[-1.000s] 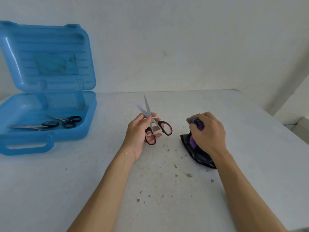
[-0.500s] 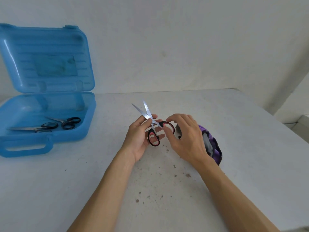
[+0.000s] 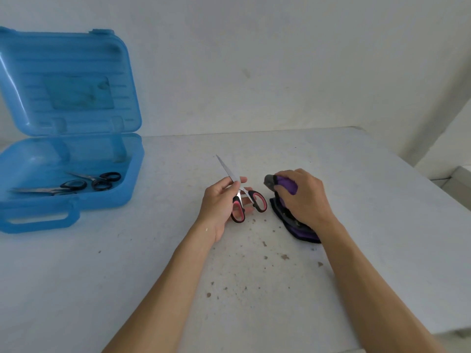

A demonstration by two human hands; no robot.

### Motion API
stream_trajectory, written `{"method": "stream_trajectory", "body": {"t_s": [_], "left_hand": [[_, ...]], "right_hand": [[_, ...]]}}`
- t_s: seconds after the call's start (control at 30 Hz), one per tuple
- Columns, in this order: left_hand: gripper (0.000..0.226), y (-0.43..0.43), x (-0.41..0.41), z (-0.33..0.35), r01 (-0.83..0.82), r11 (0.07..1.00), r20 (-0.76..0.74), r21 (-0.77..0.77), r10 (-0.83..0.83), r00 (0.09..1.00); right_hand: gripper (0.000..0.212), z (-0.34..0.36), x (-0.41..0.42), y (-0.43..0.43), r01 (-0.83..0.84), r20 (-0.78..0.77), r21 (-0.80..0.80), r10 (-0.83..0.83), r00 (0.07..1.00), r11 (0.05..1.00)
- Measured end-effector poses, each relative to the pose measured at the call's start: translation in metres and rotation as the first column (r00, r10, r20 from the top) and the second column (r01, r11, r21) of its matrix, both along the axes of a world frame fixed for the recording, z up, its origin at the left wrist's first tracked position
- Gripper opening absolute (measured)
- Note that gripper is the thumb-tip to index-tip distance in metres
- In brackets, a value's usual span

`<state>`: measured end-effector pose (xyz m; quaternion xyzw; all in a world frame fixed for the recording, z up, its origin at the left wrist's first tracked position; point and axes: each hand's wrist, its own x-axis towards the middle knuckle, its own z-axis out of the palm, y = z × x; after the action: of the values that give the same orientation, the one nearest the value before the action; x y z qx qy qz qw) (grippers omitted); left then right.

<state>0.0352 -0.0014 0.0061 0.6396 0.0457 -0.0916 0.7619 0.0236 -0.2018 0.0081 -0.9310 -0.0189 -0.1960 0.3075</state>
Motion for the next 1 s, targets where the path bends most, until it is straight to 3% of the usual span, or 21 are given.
{"method": "stream_trajectory", "body": {"t_s": [0.13,0.37,0.43,0.6,0.73,0.8,0.9,1.0], "left_hand": [[0.024,-0.007,0.000,-0.001,0.022,1.000,-0.022,0.012,-0.021,1.000],[0.029,-0.009,0.003,-0.001,0.052,0.998,-0.035,0.042,-0.051,0.998],[0.030,-0.007,0.004,0.000,0.062,0.997,-0.045,0.041,-0.060,0.997],[0.029,-0.009,0.000,0.000,0.105,0.994,-0.066,0.029,-0.103,0.992],[0.028,-0.009,0.000,0.000,0.099,0.995,-0.057,0.013,-0.098,0.993],[0.028,-0.008,0.000,0.001,0.098,0.995,-0.048,0.017,-0.097,0.994],[0.028,-0.005,-0.002,0.001,0.126,0.992,-0.038,-0.009,-0.126,0.991],[0.032,-0.003,0.000,0.002,0.122,0.992,0.011,-0.026,-0.122,0.992]], "right_hand": [[0.022,0.003,-0.009,0.008,-0.204,0.249,0.024,0.191,0.950,0.979],[0.018,-0.006,-0.008,0.034,-0.232,0.299,-0.244,0.301,0.906,0.942],[0.016,-0.008,-0.006,0.037,-0.210,0.289,-0.219,0.269,0.919,0.953],[0.010,-0.011,0.010,0.018,0.046,0.252,-0.053,-0.031,0.967,0.998],[0.017,-0.010,-0.003,0.016,-0.230,0.300,-0.095,0.248,0.921,0.969],[0.019,-0.012,-0.005,0.023,-0.275,0.266,-0.120,0.298,0.917,0.954],[0.014,-0.011,0.004,0.018,-0.094,0.237,-0.106,0.117,0.965,0.990],[0.012,-0.012,0.009,0.005,0.105,0.098,-0.084,-0.097,0.991,0.991]]}}
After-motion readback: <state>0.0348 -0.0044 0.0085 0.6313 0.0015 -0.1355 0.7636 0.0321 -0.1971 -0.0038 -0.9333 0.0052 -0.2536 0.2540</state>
